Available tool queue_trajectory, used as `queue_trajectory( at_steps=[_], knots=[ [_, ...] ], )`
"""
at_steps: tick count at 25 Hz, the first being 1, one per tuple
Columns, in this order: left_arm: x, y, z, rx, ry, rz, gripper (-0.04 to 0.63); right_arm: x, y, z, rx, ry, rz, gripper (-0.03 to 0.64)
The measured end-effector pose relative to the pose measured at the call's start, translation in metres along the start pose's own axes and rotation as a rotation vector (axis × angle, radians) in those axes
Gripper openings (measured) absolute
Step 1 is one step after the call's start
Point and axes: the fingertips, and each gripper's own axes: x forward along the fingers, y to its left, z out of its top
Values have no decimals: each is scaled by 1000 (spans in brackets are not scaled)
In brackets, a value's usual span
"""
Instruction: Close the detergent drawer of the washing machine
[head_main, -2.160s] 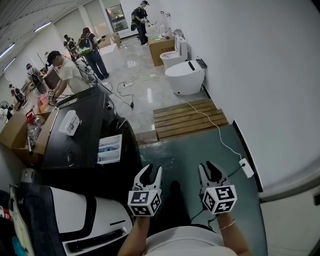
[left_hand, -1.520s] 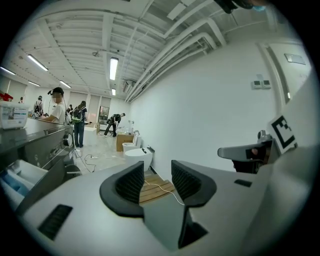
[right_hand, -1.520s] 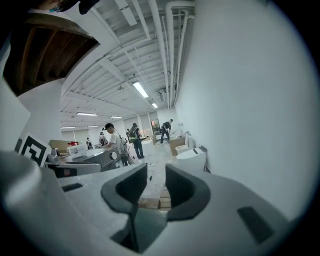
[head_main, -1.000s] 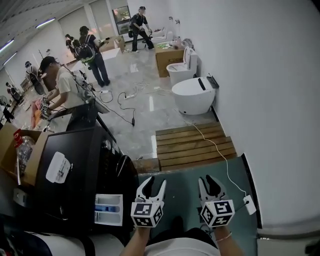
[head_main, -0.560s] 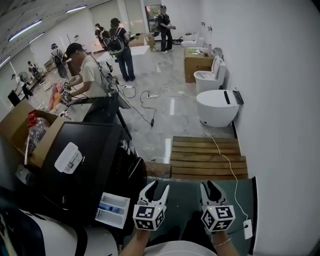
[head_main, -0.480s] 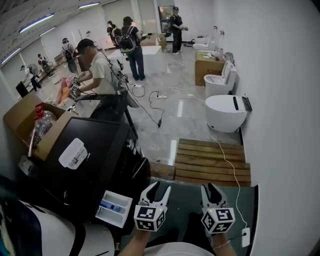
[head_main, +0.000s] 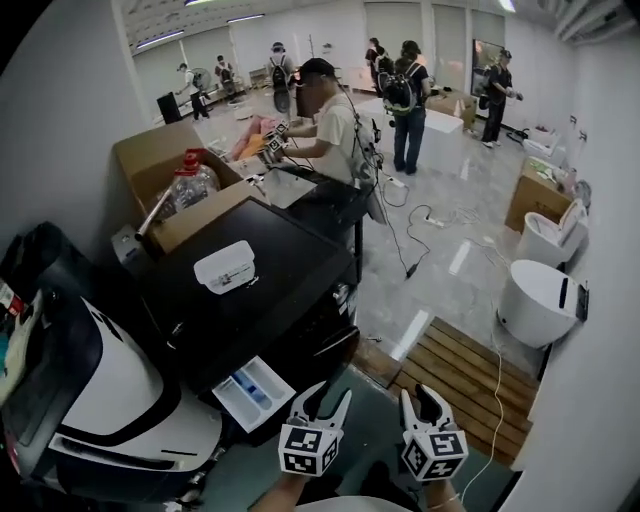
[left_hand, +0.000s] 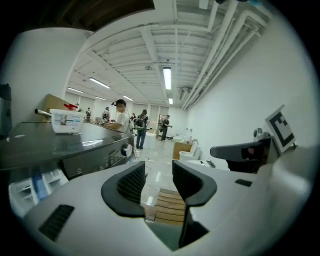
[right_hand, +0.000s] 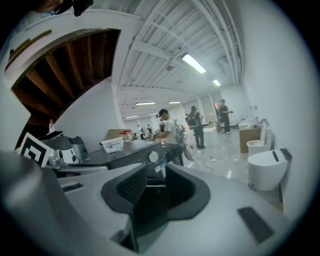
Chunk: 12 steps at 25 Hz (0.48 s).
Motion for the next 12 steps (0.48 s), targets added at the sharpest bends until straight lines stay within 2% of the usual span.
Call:
queue_trajectory(
  at_steps=[7, 12],
  knots=[
    [-44, 38, -6, -84, -48, 274, 161, 38, 53, -3, -90, 81, 296, 98],
    [-86, 63, -19, -124, -58, 441, 163, 54, 94, -15, -151, 129, 454, 98]
  ],
)
